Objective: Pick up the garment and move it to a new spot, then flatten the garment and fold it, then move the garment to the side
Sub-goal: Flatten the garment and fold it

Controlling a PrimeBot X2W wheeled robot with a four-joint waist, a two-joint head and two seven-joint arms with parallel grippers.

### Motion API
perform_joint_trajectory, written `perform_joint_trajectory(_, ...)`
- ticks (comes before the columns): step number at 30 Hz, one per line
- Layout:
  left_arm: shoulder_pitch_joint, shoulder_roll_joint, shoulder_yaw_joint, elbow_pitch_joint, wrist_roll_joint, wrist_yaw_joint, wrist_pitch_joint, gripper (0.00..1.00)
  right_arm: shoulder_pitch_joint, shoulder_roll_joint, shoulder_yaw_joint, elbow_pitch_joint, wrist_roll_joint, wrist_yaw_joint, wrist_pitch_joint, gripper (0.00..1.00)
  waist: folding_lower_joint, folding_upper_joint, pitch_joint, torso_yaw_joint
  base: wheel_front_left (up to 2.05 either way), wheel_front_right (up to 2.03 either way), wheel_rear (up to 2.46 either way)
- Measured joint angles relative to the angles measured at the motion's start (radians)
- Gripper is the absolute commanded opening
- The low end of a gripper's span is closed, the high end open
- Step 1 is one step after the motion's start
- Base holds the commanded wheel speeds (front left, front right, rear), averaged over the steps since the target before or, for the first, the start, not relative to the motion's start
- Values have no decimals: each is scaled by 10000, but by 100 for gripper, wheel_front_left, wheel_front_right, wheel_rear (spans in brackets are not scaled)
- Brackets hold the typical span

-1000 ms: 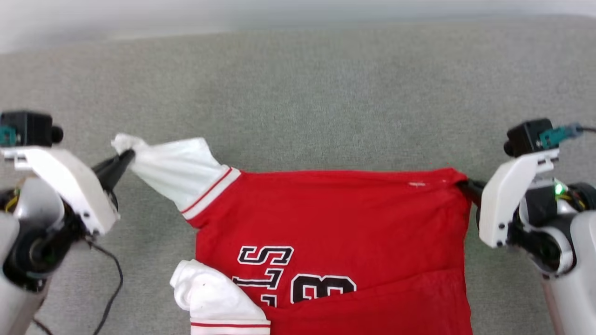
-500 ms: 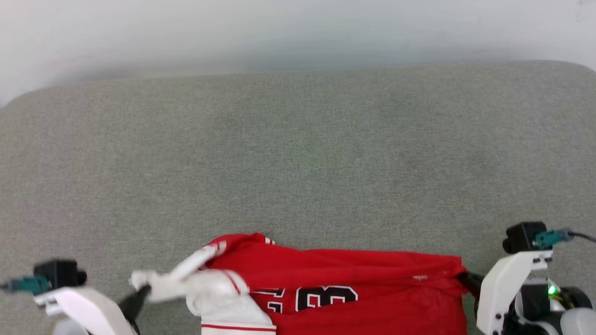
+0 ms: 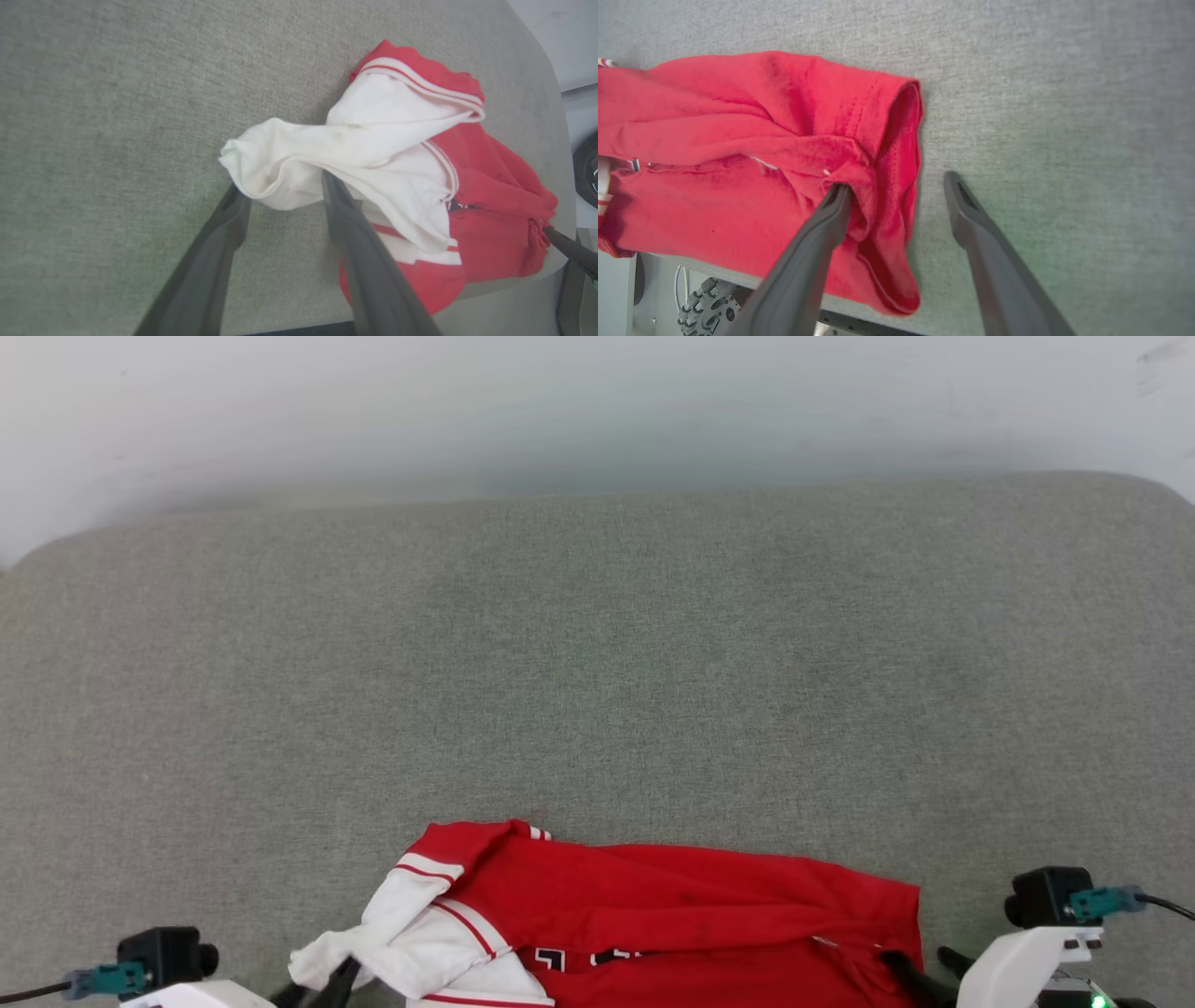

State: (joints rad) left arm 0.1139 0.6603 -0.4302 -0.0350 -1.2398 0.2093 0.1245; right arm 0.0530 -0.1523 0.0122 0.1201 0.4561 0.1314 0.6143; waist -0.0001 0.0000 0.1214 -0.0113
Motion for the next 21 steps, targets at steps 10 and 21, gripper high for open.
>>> perform_joint_trajectory(10, -496, 50, 176, -692, 1685, 211, -1778, 100, 306, -309, -633, -1866, -159, -6, -222, 100, 0, 0, -448, -10, 0, 0, 0)
perform_joint_trajectory(21, -1506, -656, -113, -1371, 4061, 708, -3597, 100, 430, -209, -2257, -3145, -527, -6, 2019, 100, 0, 0, -536, 382, 0, 0, 0)
